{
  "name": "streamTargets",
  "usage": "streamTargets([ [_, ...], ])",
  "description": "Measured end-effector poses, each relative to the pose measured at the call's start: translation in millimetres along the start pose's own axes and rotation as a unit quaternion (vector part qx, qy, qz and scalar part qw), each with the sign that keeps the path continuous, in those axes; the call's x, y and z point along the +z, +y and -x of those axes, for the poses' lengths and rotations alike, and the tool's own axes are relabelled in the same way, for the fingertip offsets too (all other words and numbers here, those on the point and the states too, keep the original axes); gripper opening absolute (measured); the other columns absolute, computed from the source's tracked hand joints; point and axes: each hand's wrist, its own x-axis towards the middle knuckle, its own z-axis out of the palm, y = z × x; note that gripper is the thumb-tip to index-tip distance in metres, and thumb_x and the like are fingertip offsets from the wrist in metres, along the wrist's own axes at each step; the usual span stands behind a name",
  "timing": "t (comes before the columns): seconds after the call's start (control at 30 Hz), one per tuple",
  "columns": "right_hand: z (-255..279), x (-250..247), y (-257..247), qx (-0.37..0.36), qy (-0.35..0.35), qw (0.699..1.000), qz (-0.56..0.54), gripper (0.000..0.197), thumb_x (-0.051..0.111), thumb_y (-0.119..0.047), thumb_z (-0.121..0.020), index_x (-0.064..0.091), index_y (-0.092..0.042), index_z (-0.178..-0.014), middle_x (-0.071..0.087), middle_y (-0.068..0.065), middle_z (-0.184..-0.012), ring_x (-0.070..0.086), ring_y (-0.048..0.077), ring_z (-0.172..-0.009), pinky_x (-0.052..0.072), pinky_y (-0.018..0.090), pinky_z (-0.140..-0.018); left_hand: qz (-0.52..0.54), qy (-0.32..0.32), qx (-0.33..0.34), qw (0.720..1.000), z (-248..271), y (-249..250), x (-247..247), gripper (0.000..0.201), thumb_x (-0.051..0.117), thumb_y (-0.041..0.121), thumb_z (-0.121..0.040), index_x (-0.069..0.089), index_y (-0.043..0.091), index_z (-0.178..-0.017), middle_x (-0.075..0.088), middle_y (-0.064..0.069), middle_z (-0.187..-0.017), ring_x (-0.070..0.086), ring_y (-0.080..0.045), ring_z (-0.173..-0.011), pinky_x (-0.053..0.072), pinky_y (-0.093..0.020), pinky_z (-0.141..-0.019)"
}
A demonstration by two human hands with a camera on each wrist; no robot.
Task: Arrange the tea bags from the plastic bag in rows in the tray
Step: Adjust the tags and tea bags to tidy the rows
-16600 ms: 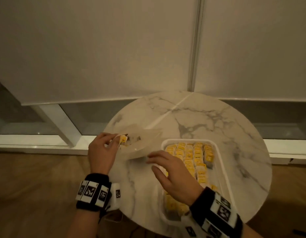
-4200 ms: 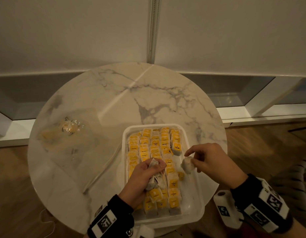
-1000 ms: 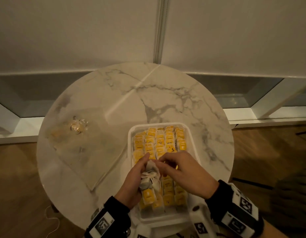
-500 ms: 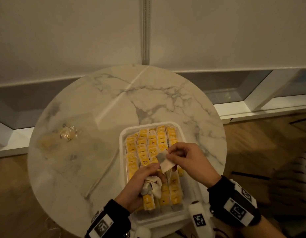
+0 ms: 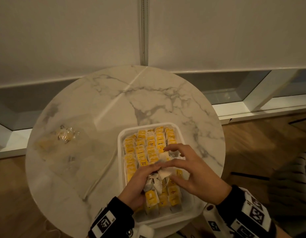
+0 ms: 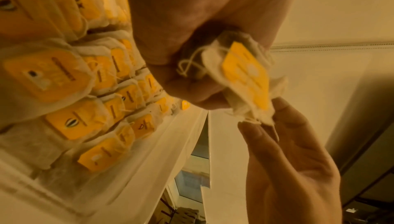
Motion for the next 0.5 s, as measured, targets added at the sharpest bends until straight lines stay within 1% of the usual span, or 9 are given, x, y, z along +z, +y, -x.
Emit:
streamTargets([
  [0.03,0,2,1,-0.014,0.016,1.000,0.008,0.022,0.066,-0.025,-0.088,0.070,-0.030,-0.109,0.048,-0.008,-0.136,0.044,0.012,-0.127,0.040,0.031,-0.102,-0.002,-0.001,-0.002,1.000,0,0,1,0.033,0.069,0.025,-0.077,0.078,0.004,-0.100,0.068,-0.026,-0.116,0.063,-0.037,-0.105,0.047,-0.048,-0.098],
  [0.1,-2,4,4,-0.032,0.065,0.997,-0.017,0.010,0.066,-0.026,-0.090,0.073,-0.024,-0.098,0.059,-0.007,-0.124,0.053,0.013,-0.118,0.045,0.034,-0.093,-0.003,-0.019,-0.003,1.000,2,1,4,0.029,0.064,0.026,-0.084,0.077,0.001,-0.092,0.072,-0.020,-0.093,0.068,-0.027,-0.083,0.055,-0.035,-0.075],
  [0.13,-3,3,6,-0.023,0.098,0.994,-0.048,0.008,0.068,-0.024,-0.090,0.074,-0.021,-0.095,0.063,-0.007,-0.118,0.057,0.013,-0.113,0.047,0.032,-0.091,-0.004,-0.022,-0.003,1.000,2,2,4,0.032,0.061,0.028,-0.088,0.073,-0.001,-0.084,0.069,-0.016,-0.079,0.066,-0.022,-0.068,0.054,-0.029,-0.063],
  [0.17,-5,-1,8,0.002,0.131,0.988,-0.085,0.006,0.069,-0.021,-0.090,0.074,-0.017,-0.092,0.067,-0.007,-0.112,0.061,0.013,-0.109,0.049,0.032,-0.089,-0.003,-0.019,-0.005,1.000,3,3,5,0.037,0.058,0.031,-0.091,0.068,-0.001,-0.077,0.064,-0.011,-0.069,0.061,-0.018,-0.057,0.051,-0.025,-0.055],
  [0.2,-6,-5,12,0.041,0.158,0.979,-0.126,0.004,0.071,-0.017,-0.089,0.075,-0.015,-0.089,0.070,-0.007,-0.106,0.065,0.014,-0.103,0.050,0.033,-0.086,0.000,-0.013,-0.008,1.000,4,4,5,0.040,0.057,0.034,-0.092,0.065,-0.001,-0.073,0.060,-0.009,-0.063,0.057,-0.015,-0.051,0.048,-0.023,-0.050],
  [0.27,-10,-13,22,0.126,0.174,0.957,-0.195,0.003,0.073,-0.011,-0.087,0.075,-0.012,-0.088,0.074,-0.004,-0.092,0.068,0.016,-0.090,0.054,0.037,-0.083,0.008,-0.007,-0.016,1.000,3,5,3,0.042,0.058,0.037,-0.089,0.064,0.000,-0.071,0.056,-0.007,-0.062,0.053,-0.013,-0.048,0.044,-0.022,-0.046],
  [0.37,-16,-20,38,0.181,0.141,0.947,-0.224,0.003,0.075,-0.009,-0.084,0.075,-0.011,-0.086,0.074,0.002,-0.083,0.069,0.021,-0.081,0.056,0.033,-0.082,0.007,-0.012,-0.015,1.000,2,4,-4,0.040,0.061,0.040,-0.084,0.066,0.002,-0.070,0.055,-0.006,-0.063,0.052,-0.014,-0.048,0.042,-0.025,-0.047],
  [0.43,-20,-22,48,0.197,0.111,0.958,-0.176,0.004,0.076,-0.010,-0.083,0.075,-0.013,-0.084,0.073,0.000,-0.080,0.068,0.014,-0.077,0.055,0.027,-0.078,0.005,-0.014,-0.009,1.000,3,3,-7,0.040,0.059,0.039,-0.086,0.067,0.003,-0.069,0.056,-0.007,-0.064,0.051,-0.015,-0.049,0.042,-0.025,-0.047],
  [0.5,-26,-22,58,0.189,0.058,0.976,-0.088,0.008,0.077,-0.011,-0.082,0.073,-0.018,-0.082,0.070,-0.007,-0.076,0.064,0.006,-0.072,0.052,0.021,-0.071,0.005,-0.009,-0.001,1.000,5,2,-12,0.040,0.058,0.038,-0.087,0.067,0.003,-0.069,0.056,-0.007,-0.064,0.051,-0.016,-0.051,0.042,-0.025,-0.048],
])
